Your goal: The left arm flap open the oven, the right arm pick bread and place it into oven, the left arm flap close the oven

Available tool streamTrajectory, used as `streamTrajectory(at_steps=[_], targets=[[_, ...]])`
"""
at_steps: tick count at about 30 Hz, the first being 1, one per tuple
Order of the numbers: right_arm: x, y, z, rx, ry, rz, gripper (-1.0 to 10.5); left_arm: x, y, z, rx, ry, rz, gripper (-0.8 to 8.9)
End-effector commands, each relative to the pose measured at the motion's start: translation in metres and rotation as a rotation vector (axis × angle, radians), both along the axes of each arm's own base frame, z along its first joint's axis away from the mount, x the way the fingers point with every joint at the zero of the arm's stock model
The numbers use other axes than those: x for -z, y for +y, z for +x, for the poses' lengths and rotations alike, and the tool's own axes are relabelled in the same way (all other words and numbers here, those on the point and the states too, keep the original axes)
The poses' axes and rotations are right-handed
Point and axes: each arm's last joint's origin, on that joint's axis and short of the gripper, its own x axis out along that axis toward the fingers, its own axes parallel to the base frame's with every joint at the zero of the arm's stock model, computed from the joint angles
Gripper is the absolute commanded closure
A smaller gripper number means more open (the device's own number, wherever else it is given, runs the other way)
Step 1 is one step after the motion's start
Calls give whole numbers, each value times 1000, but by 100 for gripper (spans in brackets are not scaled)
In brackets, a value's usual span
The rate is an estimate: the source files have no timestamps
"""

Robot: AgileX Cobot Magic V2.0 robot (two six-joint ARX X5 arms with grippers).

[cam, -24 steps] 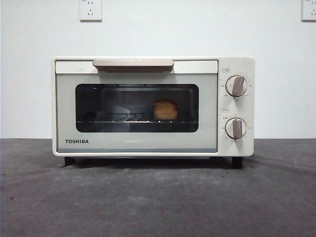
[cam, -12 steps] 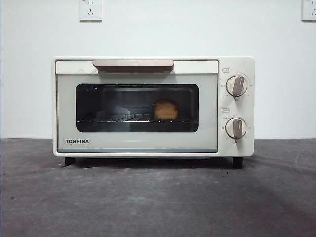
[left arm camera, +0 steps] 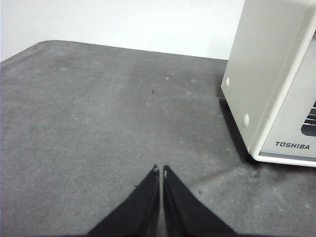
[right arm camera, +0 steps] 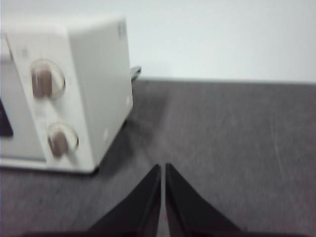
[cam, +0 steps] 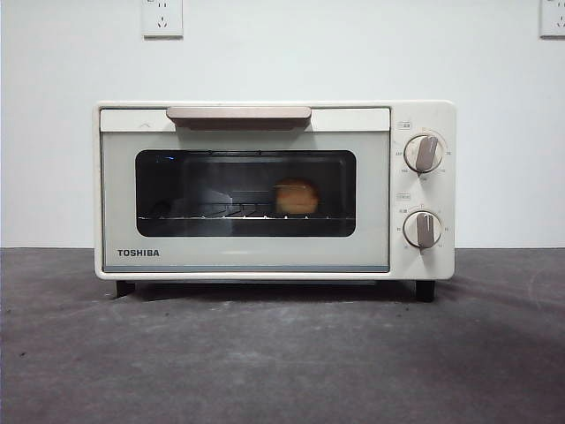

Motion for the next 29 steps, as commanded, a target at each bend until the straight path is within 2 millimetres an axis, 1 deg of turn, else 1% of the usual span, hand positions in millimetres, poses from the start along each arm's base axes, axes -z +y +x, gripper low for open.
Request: streamTrajectory(at_steps=[1,4,29], targets=[[6,-1,0,5,47,-32,935,7,0,1,-4,25,17,793],[12,-1,-1,8,105,-43,935,7,0,1,-4,25,17,793],[9,-1,0,9,74,-45,935,7,0,1,-4,25,17,793]])
